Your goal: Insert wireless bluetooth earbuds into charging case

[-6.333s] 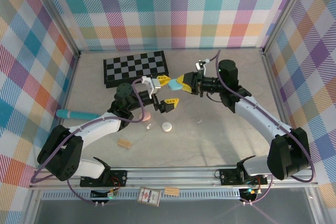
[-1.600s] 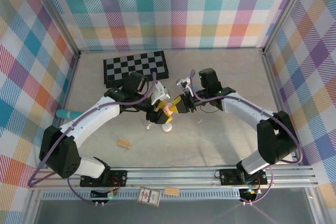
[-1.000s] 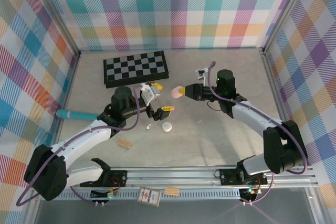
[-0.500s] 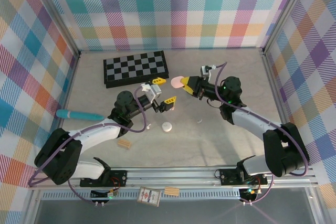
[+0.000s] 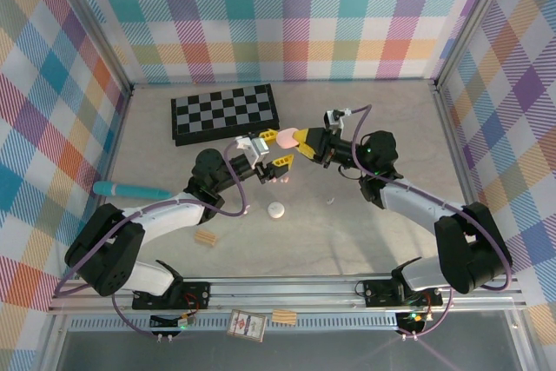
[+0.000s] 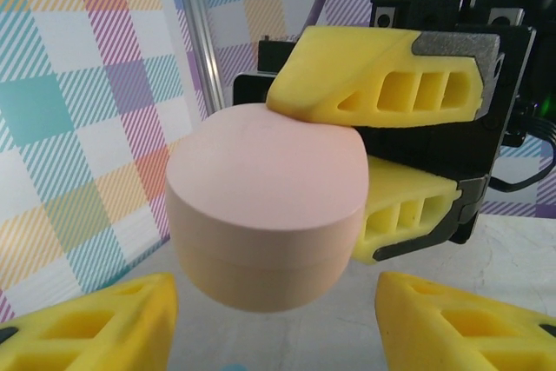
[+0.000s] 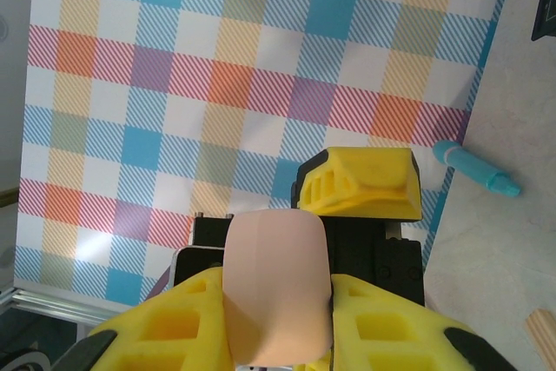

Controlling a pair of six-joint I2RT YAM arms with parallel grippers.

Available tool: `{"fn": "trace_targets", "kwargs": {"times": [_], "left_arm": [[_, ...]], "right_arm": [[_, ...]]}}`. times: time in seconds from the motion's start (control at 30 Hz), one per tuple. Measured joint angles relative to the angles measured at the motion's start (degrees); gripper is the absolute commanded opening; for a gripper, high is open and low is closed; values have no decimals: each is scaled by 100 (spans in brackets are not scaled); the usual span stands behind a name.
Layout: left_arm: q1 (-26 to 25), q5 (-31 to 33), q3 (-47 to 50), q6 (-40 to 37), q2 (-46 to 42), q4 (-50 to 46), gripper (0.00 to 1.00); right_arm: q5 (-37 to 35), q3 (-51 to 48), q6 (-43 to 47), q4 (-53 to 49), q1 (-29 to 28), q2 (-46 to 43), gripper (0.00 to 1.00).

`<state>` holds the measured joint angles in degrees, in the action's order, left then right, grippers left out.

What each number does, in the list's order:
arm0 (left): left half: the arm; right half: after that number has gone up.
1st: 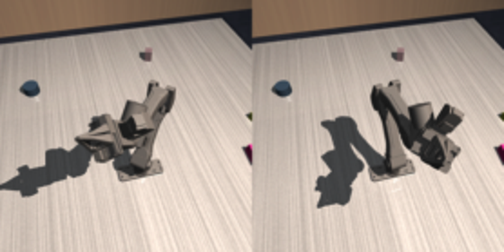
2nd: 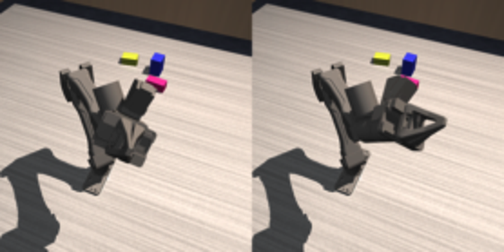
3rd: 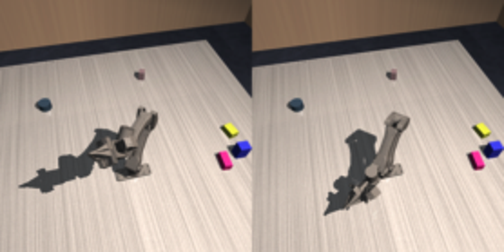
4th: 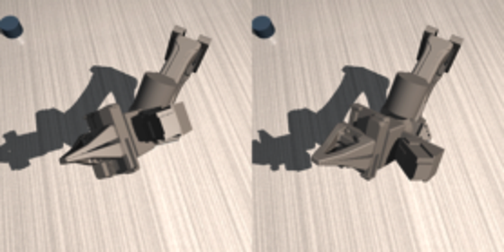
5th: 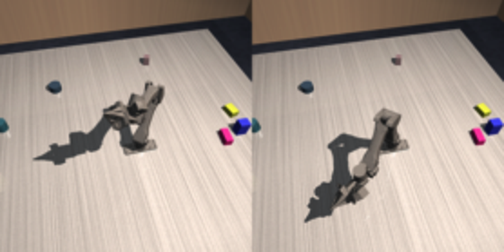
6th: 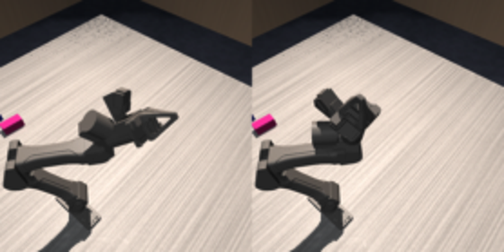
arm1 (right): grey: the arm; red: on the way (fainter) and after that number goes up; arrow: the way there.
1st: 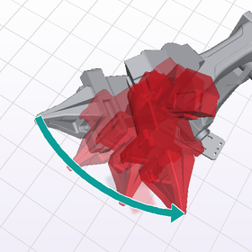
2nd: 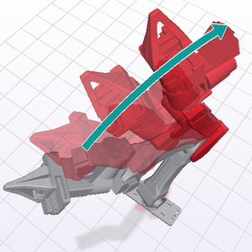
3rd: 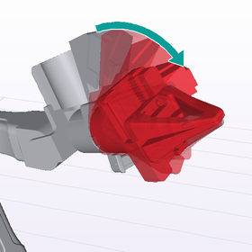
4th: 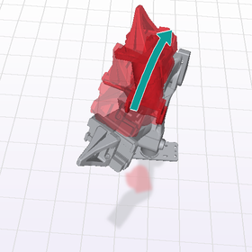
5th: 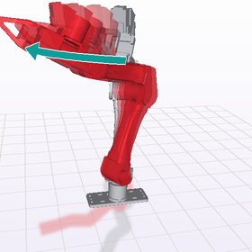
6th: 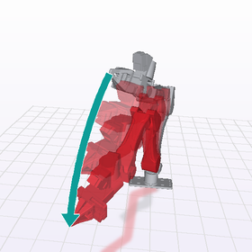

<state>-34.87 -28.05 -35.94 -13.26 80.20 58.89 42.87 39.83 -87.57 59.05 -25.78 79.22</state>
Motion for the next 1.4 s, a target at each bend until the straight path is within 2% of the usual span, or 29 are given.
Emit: {"fn": "trace_targets", "kwargs": {"times": [0.43, 0.53, 0.6, 0.87, 1.1, 1.3, 1.4], "left_arm": [[-24, -61, -33, 17, 0, 15, 47], [-24, -55, -33, 20, 0, 15, 48], [-24, -63, -33, 17, 0, 13, 52], [-26, -87, -33, 17, -2, 13, 51], [-28, -85, -35, 11, -2, 17, 55], [-28, -98, -70, -2, -2, 17, 48], [-31, -107, -74, -7, -2, 15, 50]], "right_arm": [[-39, -74, -162, 186, -66, 111, 1], [-42, -74, -160, 186, -79, 111, 1], [-44, -74, -160, 184, -83, 111, 1], [-44, -74, -157, 175, -87, 111, 1], [-46, -149, -133, 46, -94, 107, 1], [-48, -186, -59, -129, -94, 55, 0], [-48, -186, -50, -125, -94, 39, 0]]}}
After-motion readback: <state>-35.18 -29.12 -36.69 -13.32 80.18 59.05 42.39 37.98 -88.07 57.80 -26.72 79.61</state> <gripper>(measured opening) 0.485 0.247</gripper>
